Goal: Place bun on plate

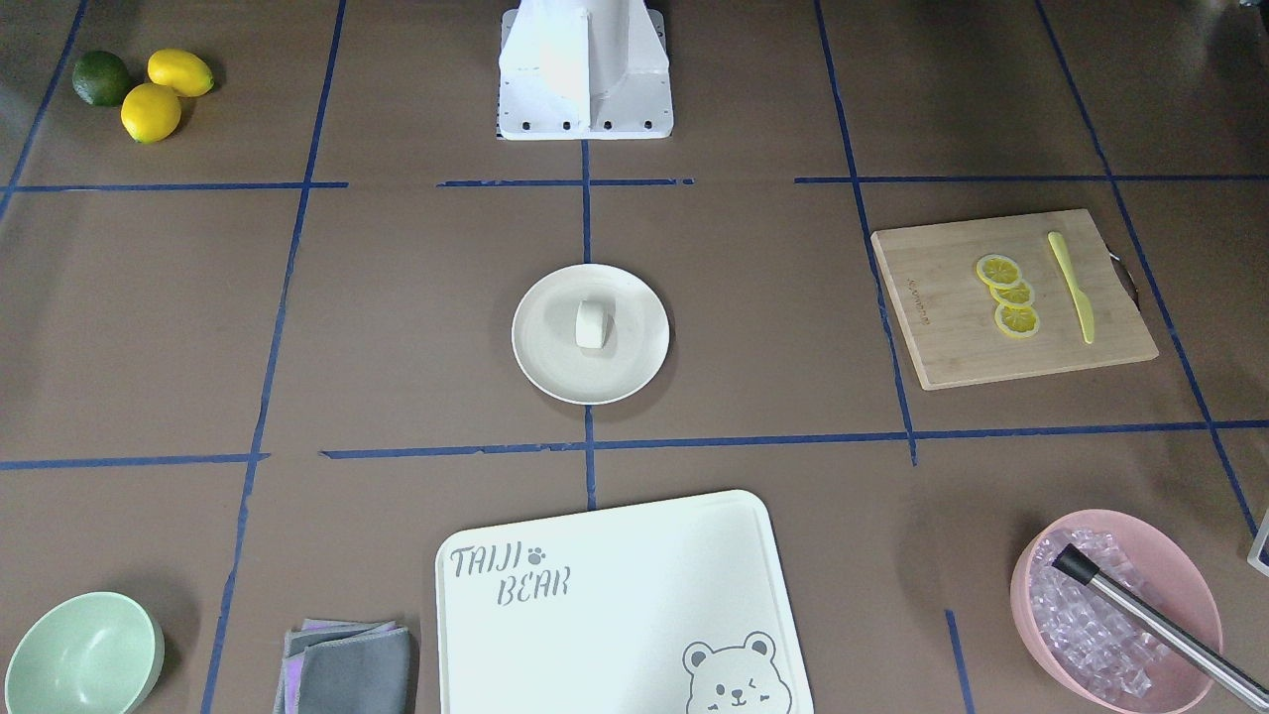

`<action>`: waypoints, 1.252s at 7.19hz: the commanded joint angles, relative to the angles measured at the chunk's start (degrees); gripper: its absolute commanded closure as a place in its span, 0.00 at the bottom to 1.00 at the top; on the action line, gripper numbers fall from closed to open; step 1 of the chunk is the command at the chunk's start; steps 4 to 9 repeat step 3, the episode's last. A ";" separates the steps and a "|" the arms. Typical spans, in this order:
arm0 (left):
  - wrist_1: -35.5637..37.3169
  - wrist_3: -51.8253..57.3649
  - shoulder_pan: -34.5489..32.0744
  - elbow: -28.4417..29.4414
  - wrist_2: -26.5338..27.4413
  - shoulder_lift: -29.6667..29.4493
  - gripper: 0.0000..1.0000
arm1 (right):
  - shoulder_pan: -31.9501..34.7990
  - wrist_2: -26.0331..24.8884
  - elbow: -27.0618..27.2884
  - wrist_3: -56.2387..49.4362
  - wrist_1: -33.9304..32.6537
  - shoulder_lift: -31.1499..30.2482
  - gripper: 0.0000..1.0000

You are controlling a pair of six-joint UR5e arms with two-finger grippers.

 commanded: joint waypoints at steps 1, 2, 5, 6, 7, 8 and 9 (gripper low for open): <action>0.00 0.00 0.02 0.07 0.00 0.00 0.00 | 0.07 0.00 0.07 -0.02 0.02 0.00 0.00; 0.00 0.00 0.02 0.07 0.00 0.00 0.00 | -0.02 0.00 0.07 -0.02 0.02 0.00 0.00; 0.00 0.00 0.02 0.07 0.00 -0.09 0.00 | -0.02 0.00 0.07 0.24 0.02 0.09 0.00; 0.00 0.00 0.02 0.07 0.00 -0.09 0.00 | -0.02 0.00 0.07 0.24 0.02 0.09 0.00; 0.00 0.00 0.02 0.07 0.00 -0.09 0.00 | -0.02 0.00 0.07 0.24 0.02 0.09 0.00; 0.00 0.00 0.02 0.07 0.00 -0.09 0.00 | -0.02 0.00 0.07 0.24 0.02 0.09 0.00; 0.00 0.00 0.02 0.07 0.00 -0.09 0.00 | -0.02 0.00 0.07 0.24 0.02 0.09 0.00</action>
